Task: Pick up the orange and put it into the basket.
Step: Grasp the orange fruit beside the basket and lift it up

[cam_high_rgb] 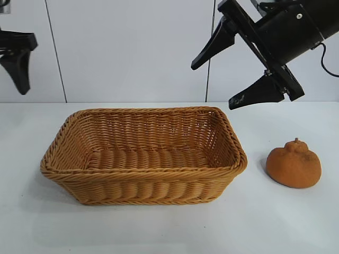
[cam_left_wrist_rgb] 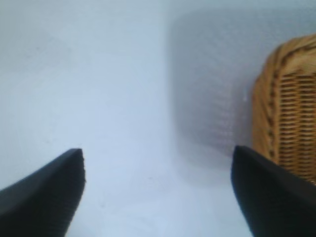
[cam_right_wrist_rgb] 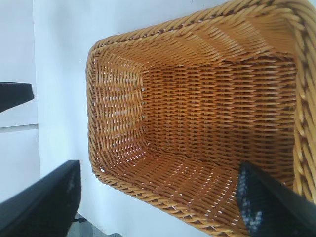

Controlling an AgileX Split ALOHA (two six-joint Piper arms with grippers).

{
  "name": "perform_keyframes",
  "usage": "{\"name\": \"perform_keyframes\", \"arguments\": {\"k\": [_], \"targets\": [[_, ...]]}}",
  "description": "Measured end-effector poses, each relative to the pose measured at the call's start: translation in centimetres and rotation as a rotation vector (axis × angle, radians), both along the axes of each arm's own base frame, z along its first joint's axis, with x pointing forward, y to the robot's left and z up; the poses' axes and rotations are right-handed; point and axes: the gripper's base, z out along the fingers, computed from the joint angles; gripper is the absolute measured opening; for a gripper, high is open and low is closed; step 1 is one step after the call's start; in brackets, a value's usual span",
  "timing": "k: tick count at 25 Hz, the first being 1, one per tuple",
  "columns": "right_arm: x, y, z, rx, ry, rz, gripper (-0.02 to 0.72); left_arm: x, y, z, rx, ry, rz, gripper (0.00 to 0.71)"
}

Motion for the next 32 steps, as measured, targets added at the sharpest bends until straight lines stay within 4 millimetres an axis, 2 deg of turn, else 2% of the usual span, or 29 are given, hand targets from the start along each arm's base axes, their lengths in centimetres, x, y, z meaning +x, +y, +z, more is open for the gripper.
{"name": "perform_keyframes", "arguments": {"k": [3, 7, 11, 14, 18, 25, 28, 32], "targets": [[0.0, 0.0, 0.0, -0.007, -0.002, 0.004, 0.587, -0.7, 1.3, 0.1, 0.013, 0.067, 0.019, 0.581], [0.0, -0.1, -0.1, -0.011, -0.002, 0.006, 0.587, -1.4, 1.4, 0.5, 0.02, 0.111, 0.007, 0.581], [0.0, -0.1, -0.1, -0.013, -0.002, 0.008, 0.587, -2.3, 1.1, 1.9, 0.03, 0.079, -0.028, 0.581], [-0.1, -0.1, -0.1, -0.014, -0.001, 0.011, 0.587, -4.2, 0.8, 3.3, 0.033, 0.053, -0.048, 0.58], [-0.1, -0.1, -0.1, -0.017, -0.001, 0.013, 0.587, -8.6, 0.7, 4.1, 0.033, 0.049, -0.06, 0.58], [-0.1, -0.1, -0.1, -0.017, -0.001, 0.013, 0.587, -18.9, 1.0, 3.5, 0.037, 0.031, -0.06, 0.58], [-0.1, -0.1, -0.1, -0.017, -0.001, 0.013, 0.587, -22.7, 1.0, 3.1, 0.039, -0.065, -0.058, 0.58], [-0.2, 0.0, -0.1, -0.014, 0.007, 0.022, 0.587, -26.6, 1.1, 2.1, 0.039, -0.217, -0.047, 0.58]]}}
